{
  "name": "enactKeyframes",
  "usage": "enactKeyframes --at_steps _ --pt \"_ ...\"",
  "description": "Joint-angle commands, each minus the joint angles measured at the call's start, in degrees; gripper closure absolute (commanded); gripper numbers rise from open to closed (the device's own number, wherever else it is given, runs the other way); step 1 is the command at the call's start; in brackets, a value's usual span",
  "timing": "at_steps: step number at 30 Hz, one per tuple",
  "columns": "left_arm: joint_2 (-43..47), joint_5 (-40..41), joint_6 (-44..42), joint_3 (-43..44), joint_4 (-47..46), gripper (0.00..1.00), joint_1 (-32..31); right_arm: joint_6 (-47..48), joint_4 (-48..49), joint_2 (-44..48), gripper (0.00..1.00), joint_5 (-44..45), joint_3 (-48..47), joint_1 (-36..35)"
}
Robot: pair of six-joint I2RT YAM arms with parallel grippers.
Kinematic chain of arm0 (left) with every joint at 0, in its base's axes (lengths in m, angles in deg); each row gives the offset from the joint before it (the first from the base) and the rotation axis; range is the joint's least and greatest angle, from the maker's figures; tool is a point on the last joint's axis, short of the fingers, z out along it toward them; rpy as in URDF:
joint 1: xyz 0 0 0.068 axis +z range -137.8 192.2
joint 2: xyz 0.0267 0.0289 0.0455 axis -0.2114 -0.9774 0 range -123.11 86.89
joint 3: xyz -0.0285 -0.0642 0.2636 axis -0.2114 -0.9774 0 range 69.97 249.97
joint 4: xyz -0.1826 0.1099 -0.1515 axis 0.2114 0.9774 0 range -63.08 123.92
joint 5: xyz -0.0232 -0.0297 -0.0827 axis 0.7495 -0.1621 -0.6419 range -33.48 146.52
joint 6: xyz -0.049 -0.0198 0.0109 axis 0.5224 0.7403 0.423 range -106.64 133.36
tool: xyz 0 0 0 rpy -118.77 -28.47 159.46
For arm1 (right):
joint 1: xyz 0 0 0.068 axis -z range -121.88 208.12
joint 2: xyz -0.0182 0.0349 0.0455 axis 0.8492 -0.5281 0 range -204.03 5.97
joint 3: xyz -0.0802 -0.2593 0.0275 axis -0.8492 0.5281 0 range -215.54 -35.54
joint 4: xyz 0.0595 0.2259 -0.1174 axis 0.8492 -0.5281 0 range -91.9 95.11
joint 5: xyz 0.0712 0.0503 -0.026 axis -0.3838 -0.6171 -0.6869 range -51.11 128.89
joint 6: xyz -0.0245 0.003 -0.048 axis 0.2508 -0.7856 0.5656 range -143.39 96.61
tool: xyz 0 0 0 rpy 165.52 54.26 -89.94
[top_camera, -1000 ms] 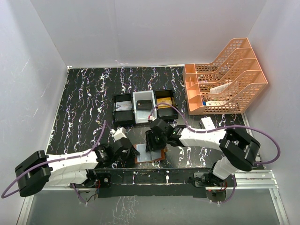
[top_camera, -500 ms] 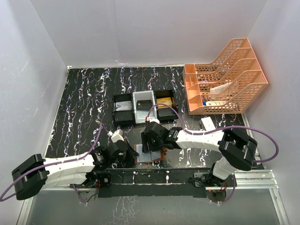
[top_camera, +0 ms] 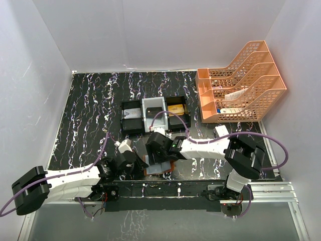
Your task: Take the credit cards out of the card holder
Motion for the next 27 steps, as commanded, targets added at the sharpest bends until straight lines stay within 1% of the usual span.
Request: enactKeyframes --at_steps 1,6,10,13,16,19,20,25,27 --pt "1.37 0.7 -0.54 -1.93 5.58 0.91 -0.17 0.09 -0.74 -1.75 0.43 2.72 -3.19 -1.06" --pt "2.82 0.74 -0.19 -3.02 5.1 0.91 -0.16 0.13 -3.48 -4.52 0.41 5.52 -5.2 -2.3" --pt "2.9 0.69 -0.15 -2.65 6.47 0.91 -0.16 -0.21 -4.53 -5.17 0.4 7.81 -5.44 -2.85" --pt "2.9 0.69 0.05 -2.82 6.64 0.91 -0.16 0.18 -4.04 -5.17 0.41 7.26 -5.22 -2.99" --pt "2.67 0.27 0.33 -3.32 5.75 0.91 -0.16 0.85 -1.95 -5.17 0.45 4.8 -4.2 -2.99" --pt "2.16 -0.12 0.11 -3.12 6.06 0.91 -0.16 0.85 -0.38 -4.66 0.52 3.11 -3.39 -2.99" --pt "1.89 -0.2 -0.04 -2.76 6.41 0.91 -0.16 0.75 -0.19 -4.64 0.52 2.88 -3.4 -2.99" --pt "0.73 -0.16 -0.43 -1.87 7.0 0.92 -0.16 0.48 -1.55 -5.17 0.48 4.41 -3.89 -2.98" --pt "0.44 -0.26 -0.3 -1.97 6.79 0.92 -0.16 0.53 -2.11 -5.17 0.49 4.87 -4.01 -2.99"
